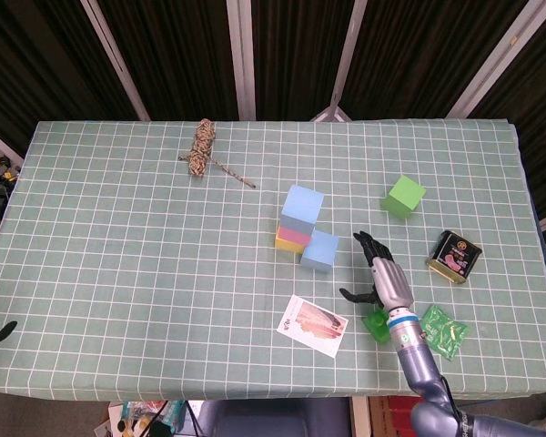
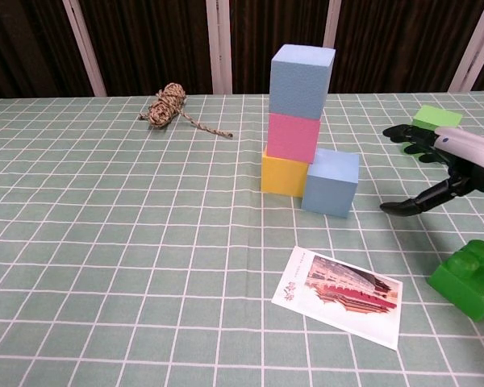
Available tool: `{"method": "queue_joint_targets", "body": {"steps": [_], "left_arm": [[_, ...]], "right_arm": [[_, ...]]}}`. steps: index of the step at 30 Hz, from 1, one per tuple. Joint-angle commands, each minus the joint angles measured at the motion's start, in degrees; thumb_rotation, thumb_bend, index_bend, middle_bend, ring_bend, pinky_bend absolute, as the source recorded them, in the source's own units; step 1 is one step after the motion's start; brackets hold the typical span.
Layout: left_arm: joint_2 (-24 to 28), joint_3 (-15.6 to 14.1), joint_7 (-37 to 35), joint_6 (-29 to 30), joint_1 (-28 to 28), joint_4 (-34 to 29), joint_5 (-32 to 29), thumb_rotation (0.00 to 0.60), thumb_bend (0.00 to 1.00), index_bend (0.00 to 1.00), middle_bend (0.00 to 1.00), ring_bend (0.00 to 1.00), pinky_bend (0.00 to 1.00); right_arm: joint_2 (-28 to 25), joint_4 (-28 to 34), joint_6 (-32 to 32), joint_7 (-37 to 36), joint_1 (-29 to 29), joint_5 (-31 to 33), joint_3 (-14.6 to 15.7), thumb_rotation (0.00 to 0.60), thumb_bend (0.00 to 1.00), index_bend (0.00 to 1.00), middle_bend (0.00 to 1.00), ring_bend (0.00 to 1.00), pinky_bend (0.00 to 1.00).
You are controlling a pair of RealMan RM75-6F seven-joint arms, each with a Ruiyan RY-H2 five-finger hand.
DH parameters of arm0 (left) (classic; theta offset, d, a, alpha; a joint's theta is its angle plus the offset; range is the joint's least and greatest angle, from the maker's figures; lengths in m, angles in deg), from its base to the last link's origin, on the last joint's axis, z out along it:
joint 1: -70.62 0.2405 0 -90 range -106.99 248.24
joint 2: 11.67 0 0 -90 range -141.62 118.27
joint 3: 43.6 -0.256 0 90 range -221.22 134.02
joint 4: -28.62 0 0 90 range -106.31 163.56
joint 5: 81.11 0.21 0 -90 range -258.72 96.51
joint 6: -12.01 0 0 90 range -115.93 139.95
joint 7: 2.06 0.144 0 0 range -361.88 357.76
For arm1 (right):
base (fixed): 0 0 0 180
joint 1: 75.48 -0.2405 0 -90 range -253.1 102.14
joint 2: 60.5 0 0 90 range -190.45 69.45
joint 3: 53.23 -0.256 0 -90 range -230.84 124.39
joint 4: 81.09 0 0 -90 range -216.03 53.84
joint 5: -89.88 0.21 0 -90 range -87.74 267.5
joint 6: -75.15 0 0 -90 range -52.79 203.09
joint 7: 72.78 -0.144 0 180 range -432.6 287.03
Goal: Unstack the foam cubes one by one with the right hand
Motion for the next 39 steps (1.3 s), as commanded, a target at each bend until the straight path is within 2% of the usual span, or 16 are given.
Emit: {"method": "queue_joint_targets", "body": {"steps": [1, 7, 17, 22, 30, 36, 39], "left_arm": [[-0.05, 0.05, 0.1, -0.15, -0.09, 0.0, -0.11, 0.6, 0.17, 0.22, 0.0, 0.0, 0.0], [-0.12, 0.09, 0.27, -0.46, -0.24, -0.03, -0.28, 0.6, 0.17, 0.22, 0.0, 0.0, 0.0], [-0.08, 0.41, 0.2, -0.69, -0.38, -0.04, -0.91, 0.6, 0.17, 0.22, 0.0, 0.0, 0.0], [-0.03, 0.49, 0.23, -1.02, -0.52, -0.14, -1.2, 0.6, 0.17, 0.22, 0.0, 0.0, 0.0], [0.02, 0.67, 0.17, -1.37, -0.69, -0.08, -1.64, 0.6, 0.17, 0.22, 0.0, 0.0, 0.0], [-0.03, 0.8, 0.24, -1.1, -0.65, -0.13, -1.72, 0.6, 0.17, 0.22, 0.0, 0.0, 0.0], [-0.13, 0.86, 0.5, -1.32, -0.75, -0.15, -1.93, 0.6, 0.17, 0.22, 0.0, 0.0, 0.0]], "right_arm": [[3.0, -2.49, 0.24, 2.51, -2.2, 3.66, -2.07, 0.6, 0.21, 0.04, 0.0, 0.02, 0.0], [5.92, -5.52, 0.95, 4.98, -4.85, 6.2, -4.42, 0.6, 0.21, 0.04, 0.0, 0.02, 0.0], [8.81, -8.63, -1.63, 6.73, -8.94, 7.33, -5.51, 0.6, 0.21, 0.04, 0.04, 0.07, 0.0], [11.11, -10.39, -1.75, 7.89, -10.77, 7.94, -5.68, 0.6, 0.22, 0.05, 0.1, 0.18, 0.02], [15.08, -15.38, 0.3, 8.37, -12.73, 7.68, -6.67, 0.6, 0.21, 0.2, 0.29, 0.41, 0.19], [17.49, -20.58, 2.38, 8.47, -13.38, 7.23, -7.41, 0.6, 0.21, 0.22, 0.36, 0.57, 0.34], [17.34, -21.8, 2.68, 8.38, -13.04, 6.92, -7.19, 0.6, 0.22, 0.22, 0.38, 0.61, 0.37]]}}
